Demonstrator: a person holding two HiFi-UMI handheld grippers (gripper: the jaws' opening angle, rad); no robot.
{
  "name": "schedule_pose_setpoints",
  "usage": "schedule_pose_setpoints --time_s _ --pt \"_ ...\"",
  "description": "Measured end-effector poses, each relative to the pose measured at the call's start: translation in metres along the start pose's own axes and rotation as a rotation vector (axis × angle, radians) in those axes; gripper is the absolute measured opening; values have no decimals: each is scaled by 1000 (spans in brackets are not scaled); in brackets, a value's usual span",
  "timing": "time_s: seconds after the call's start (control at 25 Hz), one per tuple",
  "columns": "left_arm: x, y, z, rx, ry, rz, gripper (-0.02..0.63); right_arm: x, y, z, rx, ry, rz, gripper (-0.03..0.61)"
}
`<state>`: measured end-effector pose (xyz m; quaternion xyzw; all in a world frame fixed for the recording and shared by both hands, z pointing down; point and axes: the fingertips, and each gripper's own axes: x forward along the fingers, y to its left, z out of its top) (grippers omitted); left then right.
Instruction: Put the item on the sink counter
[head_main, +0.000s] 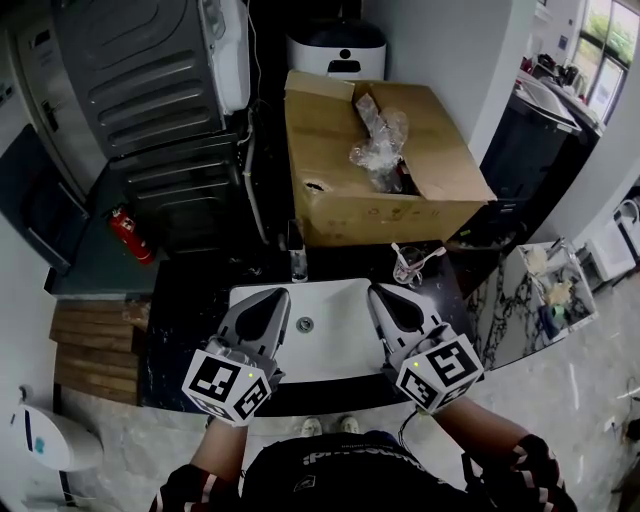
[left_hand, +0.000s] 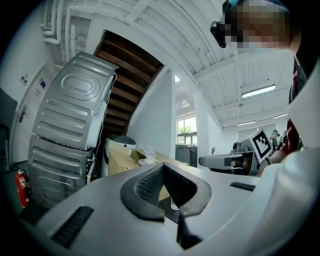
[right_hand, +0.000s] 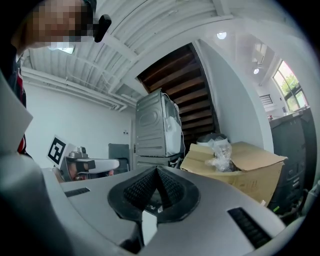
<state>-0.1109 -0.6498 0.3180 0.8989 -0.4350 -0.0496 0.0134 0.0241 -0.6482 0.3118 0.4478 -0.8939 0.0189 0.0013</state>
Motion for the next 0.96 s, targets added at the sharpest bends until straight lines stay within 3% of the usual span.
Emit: schedule_pose_setpoints --time_s 0.56,0.96 --pt "3 -5 2 20 7 -38 12 -1 3 0 -28 14 -8 35" --pt "1 -1 5 3 3 -21 12 0 6 -2 -41 20 -17 35"
